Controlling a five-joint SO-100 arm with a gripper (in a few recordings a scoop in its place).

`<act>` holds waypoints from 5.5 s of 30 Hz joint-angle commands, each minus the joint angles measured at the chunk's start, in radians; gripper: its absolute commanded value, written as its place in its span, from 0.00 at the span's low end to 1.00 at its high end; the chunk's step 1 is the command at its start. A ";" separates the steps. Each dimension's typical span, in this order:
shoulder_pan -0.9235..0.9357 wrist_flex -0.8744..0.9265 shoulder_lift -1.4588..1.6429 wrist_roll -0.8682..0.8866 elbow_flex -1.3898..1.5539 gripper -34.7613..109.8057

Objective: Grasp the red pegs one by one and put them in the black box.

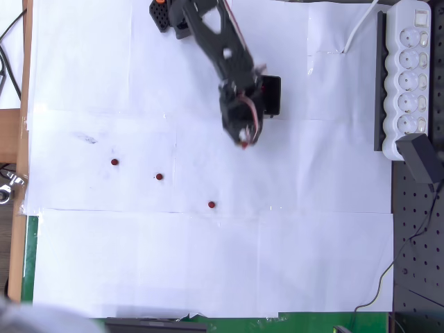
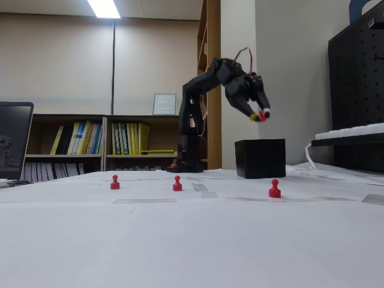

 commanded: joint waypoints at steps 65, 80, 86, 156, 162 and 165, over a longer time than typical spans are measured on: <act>0.318 -1.236 0.601 0.535 -0.359 0.39; 0.307 -1.390 0.851 0.598 -0.172 0.38; 0.313 -1.390 0.953 0.618 -0.067 0.38; 0.334 -0.891 0.867 0.336 0.250 0.24; 0.276 -0.436 0.621 0.201 0.356 0.24; 0.236 -0.120 0.541 0.155 0.466 0.24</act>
